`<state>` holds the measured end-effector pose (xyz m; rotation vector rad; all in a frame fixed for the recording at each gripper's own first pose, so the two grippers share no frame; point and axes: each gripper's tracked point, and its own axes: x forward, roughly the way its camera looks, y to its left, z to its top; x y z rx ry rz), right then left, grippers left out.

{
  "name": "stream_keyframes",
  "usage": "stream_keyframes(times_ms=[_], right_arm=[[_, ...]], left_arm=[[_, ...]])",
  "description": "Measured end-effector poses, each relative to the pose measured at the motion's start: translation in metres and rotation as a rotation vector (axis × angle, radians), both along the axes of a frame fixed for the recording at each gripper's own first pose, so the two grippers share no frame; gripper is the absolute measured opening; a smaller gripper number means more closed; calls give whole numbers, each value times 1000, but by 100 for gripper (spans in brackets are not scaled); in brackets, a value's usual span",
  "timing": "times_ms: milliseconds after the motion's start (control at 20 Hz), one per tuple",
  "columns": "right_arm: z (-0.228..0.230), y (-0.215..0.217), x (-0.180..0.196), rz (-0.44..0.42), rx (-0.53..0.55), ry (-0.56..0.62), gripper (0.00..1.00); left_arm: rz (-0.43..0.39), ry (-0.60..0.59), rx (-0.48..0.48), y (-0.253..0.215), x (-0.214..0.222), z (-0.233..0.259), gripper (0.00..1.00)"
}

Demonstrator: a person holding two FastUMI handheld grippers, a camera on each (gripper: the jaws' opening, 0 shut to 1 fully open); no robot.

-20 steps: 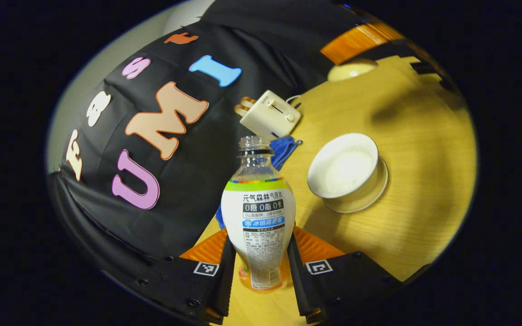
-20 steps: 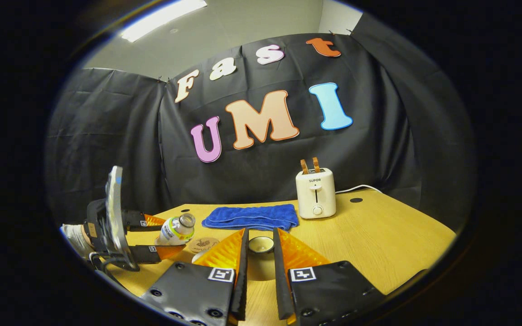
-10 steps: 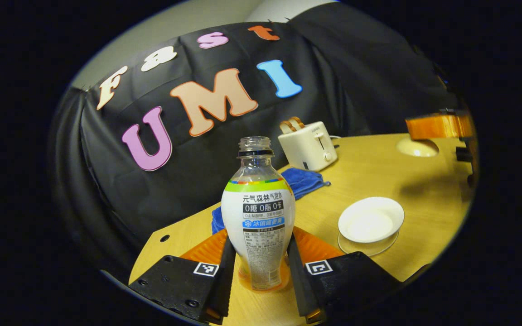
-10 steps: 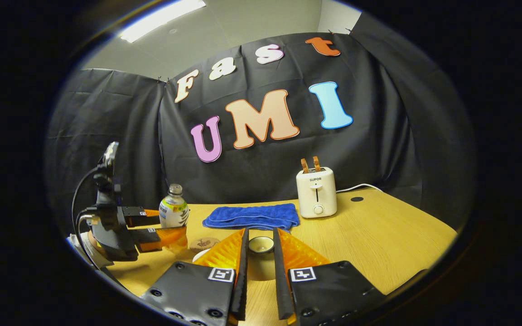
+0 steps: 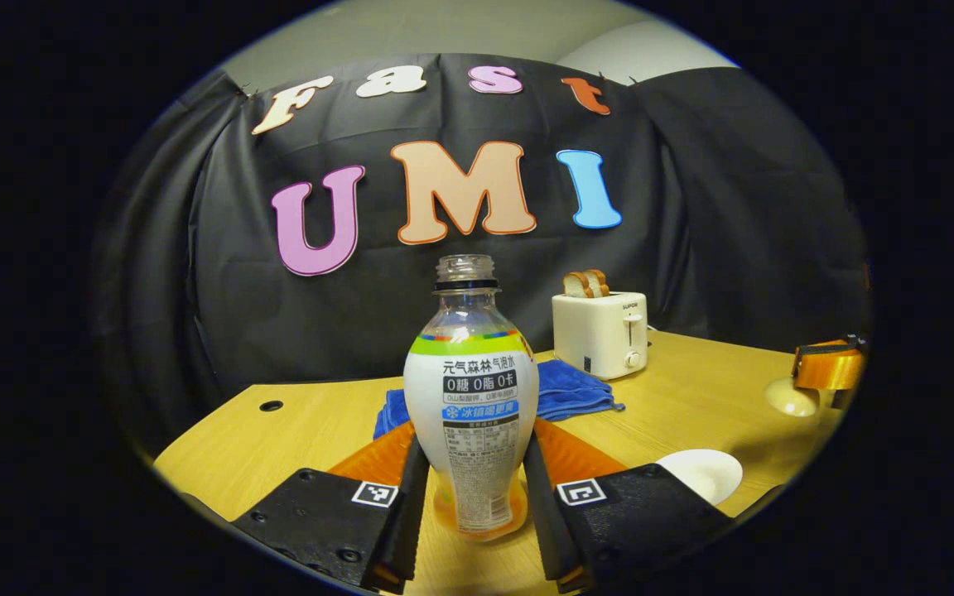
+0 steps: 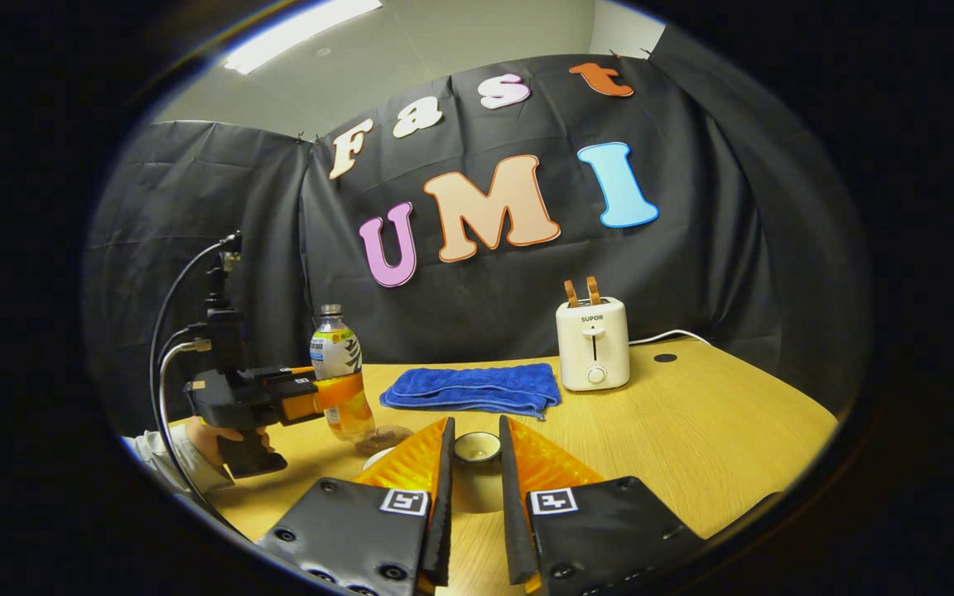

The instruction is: Open the teacup lid with one hand, grasp the water bottle and pour water into the teacup with the other hand; after pouring, place the water bottle on the coaster and then close the teacup lid.

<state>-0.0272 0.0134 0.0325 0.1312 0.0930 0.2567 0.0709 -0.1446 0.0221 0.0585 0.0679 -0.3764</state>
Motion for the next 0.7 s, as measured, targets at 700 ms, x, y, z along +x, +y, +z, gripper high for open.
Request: stream_keyframes(times_ms=[700], right_arm=[[-14,1,6,-2,-5,33,32]], left_arm=[[8,19,-63,-13,27,-17,56]])
